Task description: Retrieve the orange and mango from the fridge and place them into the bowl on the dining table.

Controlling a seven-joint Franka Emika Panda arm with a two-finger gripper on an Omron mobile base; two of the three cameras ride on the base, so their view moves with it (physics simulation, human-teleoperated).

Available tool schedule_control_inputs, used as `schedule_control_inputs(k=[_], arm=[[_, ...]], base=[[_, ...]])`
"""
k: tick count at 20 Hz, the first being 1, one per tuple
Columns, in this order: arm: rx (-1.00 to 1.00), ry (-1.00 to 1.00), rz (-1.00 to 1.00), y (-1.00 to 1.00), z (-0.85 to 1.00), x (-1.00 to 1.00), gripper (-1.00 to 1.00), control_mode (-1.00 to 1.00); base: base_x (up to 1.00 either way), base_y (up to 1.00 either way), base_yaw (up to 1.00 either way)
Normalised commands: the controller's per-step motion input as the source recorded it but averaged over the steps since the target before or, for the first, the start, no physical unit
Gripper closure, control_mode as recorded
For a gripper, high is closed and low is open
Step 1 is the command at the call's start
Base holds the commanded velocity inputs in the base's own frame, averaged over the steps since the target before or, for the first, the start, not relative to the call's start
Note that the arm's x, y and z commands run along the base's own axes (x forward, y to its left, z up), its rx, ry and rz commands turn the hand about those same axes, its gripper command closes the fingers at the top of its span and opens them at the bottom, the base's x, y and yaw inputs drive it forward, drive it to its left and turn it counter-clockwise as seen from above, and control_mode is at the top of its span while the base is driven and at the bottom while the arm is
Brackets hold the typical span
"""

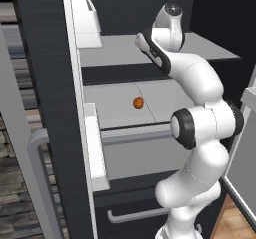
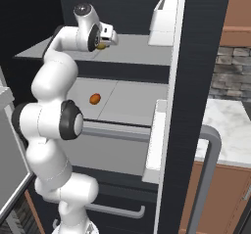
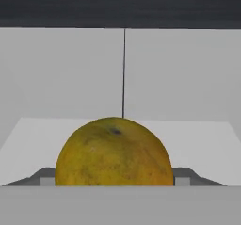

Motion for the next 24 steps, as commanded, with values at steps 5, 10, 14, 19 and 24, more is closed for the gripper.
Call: schedule_control_inputs(k=[5, 10, 14, 19, 24], arm=[[0.00, -0.07, 0.00, -0.01, 0.00, -0.41, 1.00, -1.00], [0.00, -0.32, 0.00, -0.09, 0.00, -1.00, 1.00, -1.00], [0.00, -0.25, 0.00, -0.01, 0.00, -1.00, 1.00, -1.00], [0.00, -0.20, 0.00, 0.00, -0.01, -1.00, 1.00, -1.00], [0.00, -0.10, 0.05, 0.00, 0.06, -1.00, 1.00, -1.00]], base=[[0.00, 0.00, 0.00], [0.00, 0.00, 0.00], [0.00, 0.00, 0.00], [0.00, 0.00, 0.00], [0.00, 0.00, 0.00]])
